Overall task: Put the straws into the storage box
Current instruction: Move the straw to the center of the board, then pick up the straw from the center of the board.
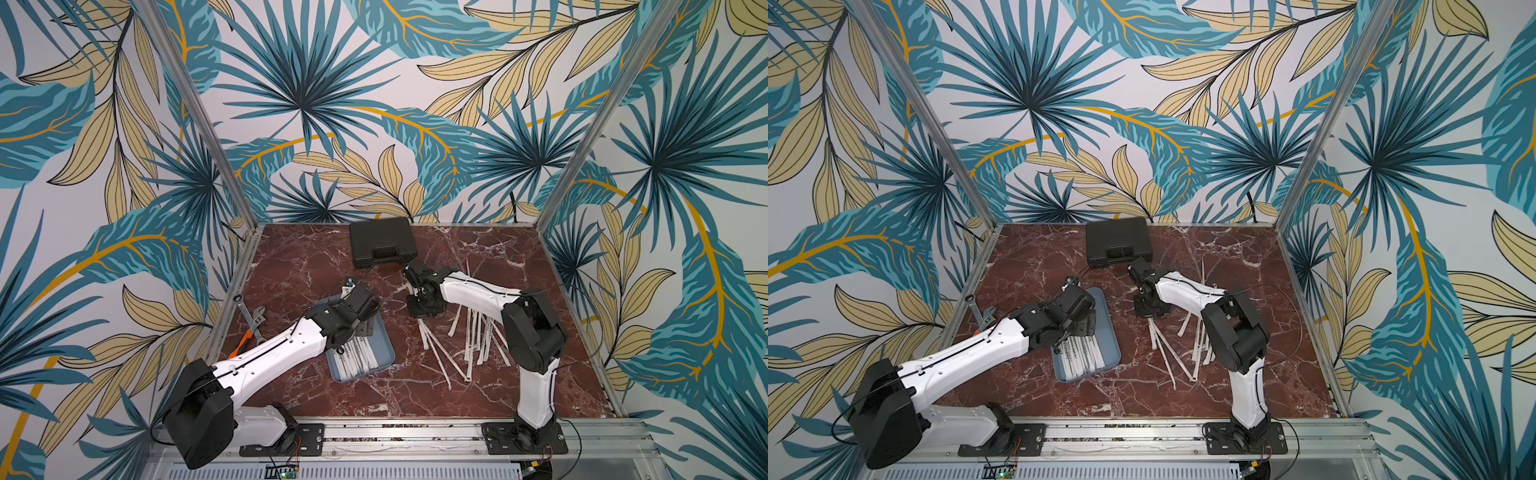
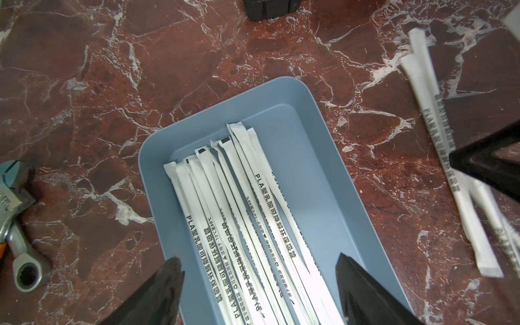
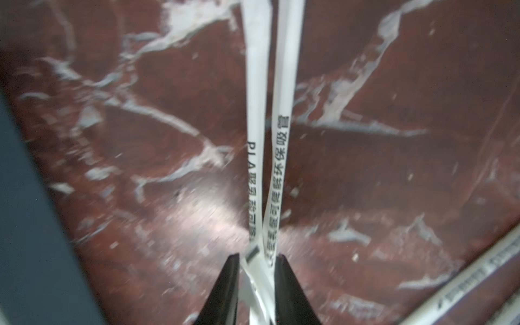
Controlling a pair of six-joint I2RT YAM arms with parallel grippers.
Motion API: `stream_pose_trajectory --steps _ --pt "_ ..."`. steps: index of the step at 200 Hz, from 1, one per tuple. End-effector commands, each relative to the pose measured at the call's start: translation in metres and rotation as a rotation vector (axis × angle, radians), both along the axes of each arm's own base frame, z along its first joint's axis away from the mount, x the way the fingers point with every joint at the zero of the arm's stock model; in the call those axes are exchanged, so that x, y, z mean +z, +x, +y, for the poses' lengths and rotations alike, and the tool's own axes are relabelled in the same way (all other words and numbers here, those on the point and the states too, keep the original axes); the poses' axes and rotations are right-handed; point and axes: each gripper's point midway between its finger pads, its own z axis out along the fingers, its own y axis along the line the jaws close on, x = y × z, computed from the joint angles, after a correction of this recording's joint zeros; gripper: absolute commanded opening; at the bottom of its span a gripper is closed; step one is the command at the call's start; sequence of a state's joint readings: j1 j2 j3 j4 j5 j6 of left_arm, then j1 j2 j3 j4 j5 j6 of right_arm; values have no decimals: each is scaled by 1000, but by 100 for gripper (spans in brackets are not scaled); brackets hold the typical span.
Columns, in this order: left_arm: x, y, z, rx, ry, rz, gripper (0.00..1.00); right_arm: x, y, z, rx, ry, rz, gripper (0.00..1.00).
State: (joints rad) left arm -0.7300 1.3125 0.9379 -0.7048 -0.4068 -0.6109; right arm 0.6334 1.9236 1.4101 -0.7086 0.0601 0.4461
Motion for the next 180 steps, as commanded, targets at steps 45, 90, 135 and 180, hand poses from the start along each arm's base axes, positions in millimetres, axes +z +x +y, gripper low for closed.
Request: stream_pose_trajectory --steps 45,90,135,180 --pt "-7 -8 9 20 -8 11 90 5 -46 -24 -6 -22 88 37" --pt "-2 -12 15 35 -34 -5 90 4 -94 -30 15 -29 151 36" --pt "-3 -11 15 39 -52 -11 90 -16 -140 -32 66 -95 218 40" --pt "-4 -12 16 36 -46 -9 90 -35 -148 -43 74 -192 216 33"
